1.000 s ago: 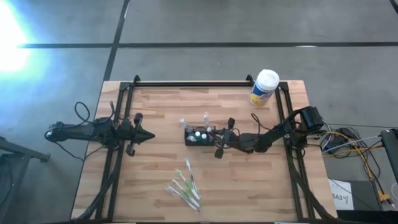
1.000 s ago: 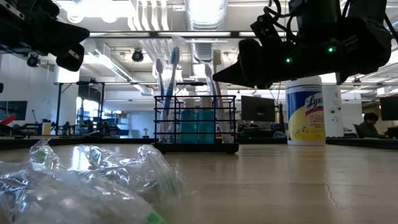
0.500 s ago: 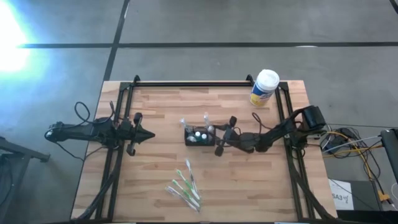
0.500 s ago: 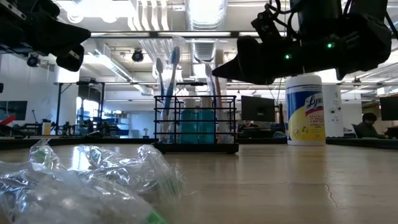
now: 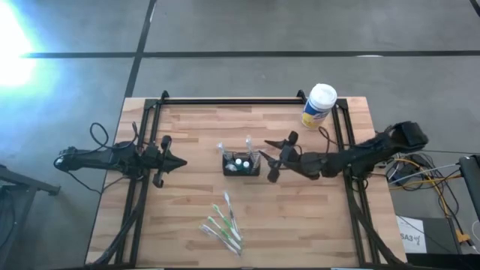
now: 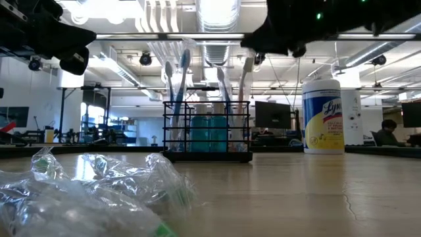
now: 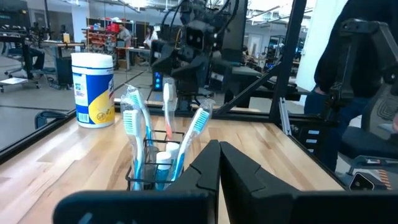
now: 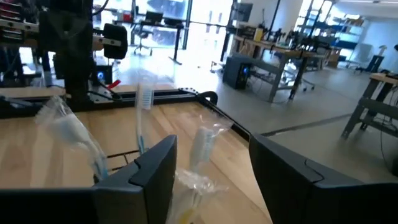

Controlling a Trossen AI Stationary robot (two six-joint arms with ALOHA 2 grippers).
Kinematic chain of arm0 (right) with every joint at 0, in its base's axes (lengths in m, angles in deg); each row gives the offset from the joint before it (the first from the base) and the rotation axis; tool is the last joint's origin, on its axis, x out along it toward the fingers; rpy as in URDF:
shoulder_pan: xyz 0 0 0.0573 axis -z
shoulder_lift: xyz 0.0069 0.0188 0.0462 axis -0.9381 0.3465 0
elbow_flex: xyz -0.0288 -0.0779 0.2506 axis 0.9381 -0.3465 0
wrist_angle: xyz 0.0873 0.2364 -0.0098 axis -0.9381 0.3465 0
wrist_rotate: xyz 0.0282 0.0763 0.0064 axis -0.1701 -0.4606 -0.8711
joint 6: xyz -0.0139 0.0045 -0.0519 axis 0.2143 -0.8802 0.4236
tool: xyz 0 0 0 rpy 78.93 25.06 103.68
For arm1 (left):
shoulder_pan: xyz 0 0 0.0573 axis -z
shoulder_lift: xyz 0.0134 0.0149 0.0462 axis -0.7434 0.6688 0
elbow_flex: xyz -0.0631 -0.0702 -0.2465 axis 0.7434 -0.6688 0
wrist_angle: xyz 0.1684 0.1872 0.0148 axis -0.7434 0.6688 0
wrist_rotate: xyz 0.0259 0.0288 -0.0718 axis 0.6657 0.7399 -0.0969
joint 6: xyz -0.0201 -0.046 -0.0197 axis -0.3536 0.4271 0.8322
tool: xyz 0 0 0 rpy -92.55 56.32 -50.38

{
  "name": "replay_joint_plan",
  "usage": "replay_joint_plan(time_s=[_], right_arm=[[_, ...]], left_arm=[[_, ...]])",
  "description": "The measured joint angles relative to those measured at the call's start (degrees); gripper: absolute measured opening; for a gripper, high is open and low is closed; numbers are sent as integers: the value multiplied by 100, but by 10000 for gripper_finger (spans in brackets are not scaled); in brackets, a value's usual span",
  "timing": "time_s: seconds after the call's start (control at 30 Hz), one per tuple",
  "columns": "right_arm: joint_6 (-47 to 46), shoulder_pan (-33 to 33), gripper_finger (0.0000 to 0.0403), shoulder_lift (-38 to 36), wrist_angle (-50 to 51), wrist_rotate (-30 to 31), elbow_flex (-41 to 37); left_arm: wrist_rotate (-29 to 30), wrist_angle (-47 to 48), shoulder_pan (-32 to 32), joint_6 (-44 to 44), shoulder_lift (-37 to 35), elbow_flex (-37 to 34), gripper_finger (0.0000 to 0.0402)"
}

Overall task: Pick & Place toothbrushing station
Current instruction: Put the top purple toothbrush into the black mesh organizer

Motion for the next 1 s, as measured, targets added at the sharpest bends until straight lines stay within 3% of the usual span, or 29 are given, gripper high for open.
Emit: replay_joint_plan(time_s=[0.2,0.37,0.7,1.0], right_arm=[[-327,-253,199,-653,2262,-10,870],[-1107,-505,199,-476,4394,-250,2077],[-2685,-1046,199,1394,7037,-1106,4329],[-3661,-1094,199,3354,7841,-2242,6199]], left_arm=[[0,-1,-2,0,0,0,14],[-2,-4,0,0,-2,0,11],[-13,-13,0,86,-2,0,10],[-198,-28,0,152,-2,0,10]])
